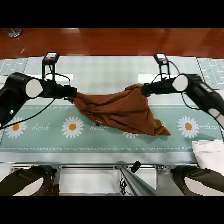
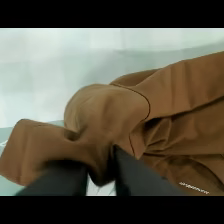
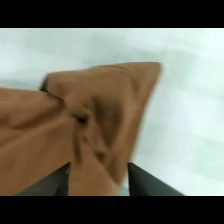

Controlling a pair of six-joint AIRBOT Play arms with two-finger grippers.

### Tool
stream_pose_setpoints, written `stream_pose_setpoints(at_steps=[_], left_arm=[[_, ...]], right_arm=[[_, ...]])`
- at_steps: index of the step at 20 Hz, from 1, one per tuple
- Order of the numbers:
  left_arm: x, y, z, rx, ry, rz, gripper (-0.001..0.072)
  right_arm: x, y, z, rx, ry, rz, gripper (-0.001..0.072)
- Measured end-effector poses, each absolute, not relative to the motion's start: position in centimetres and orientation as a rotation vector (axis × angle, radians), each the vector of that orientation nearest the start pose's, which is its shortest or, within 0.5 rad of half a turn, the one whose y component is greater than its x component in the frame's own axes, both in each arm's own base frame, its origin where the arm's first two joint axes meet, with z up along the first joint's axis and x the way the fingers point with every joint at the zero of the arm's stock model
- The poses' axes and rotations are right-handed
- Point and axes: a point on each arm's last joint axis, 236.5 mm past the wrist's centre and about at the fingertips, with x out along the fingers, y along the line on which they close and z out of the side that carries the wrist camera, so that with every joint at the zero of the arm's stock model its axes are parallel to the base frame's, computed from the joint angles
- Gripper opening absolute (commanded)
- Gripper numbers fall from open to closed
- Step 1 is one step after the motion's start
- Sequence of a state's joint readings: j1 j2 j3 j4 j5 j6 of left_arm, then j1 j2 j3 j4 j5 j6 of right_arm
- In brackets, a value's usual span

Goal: Fold the shirts.

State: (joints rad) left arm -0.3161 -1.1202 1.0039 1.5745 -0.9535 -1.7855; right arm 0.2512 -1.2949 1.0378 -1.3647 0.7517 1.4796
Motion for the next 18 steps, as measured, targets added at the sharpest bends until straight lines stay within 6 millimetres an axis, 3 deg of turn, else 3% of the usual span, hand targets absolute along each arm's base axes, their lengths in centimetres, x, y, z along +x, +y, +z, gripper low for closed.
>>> stream_pose_setpoints(at_steps=[2,4,5,6,8,10,13,15,17,18], left_arm=[[36.5,-10.7,2.5,-0.034,1.117,-0.137,0.0230],[36.1,-9.3,2.2,-0.047,1.159,-0.101,0.0137],[35.8,-8.8,2.0,-0.053,1.179,-0.087,0.0135],[35.5,-8.4,1.9,-0.056,1.200,-0.076,0.0141],[34.7,-8.2,1.6,-0.063,1.237,-0.075,0.0167],[33.8,-8.9,1.5,-0.075,1.277,-0.113,0.0167],[33.0,-9.9,1.4,-0.093,1.308,-0.164,0.0167],[32.6,-10.5,1.4,-0.109,1.323,-0.192,0.0168],[31.9,-12.0,1.3,-0.146,1.344,-0.252,0.0181],[31.2,-13.0,1.1,-0.169,1.362,-0.291,0.0490]], right_arm=[[40.9,10.0,1.1,-0.120,1.018,0.263,0.0505],[39.5,4.3,1.9,-0.192,1.072,0.155,0.0540],[38.5,1.8,1.8,-0.185,1.111,0.104,0.0606],[37.2,-0.6,1.4,-0.151,1.151,0.057,0.0609],[34.1,-3.4,-0.7,-0.010,1.244,0.016,0.0612],[31.0,-3.3,-3.2,0.176,1.319,0.043,0.0613],[27.2,-0.5,-6.1,0.399,1.397,0.142,0.0613],[25.5,1.9,-6.9,0.513,1.418,0.226,0.0613],[25.1,3.8,-6.9,0.604,1.403,0.287,0.0612],[25.0,4.3,-6.8,0.630,1.394,0.303,0.0612]])
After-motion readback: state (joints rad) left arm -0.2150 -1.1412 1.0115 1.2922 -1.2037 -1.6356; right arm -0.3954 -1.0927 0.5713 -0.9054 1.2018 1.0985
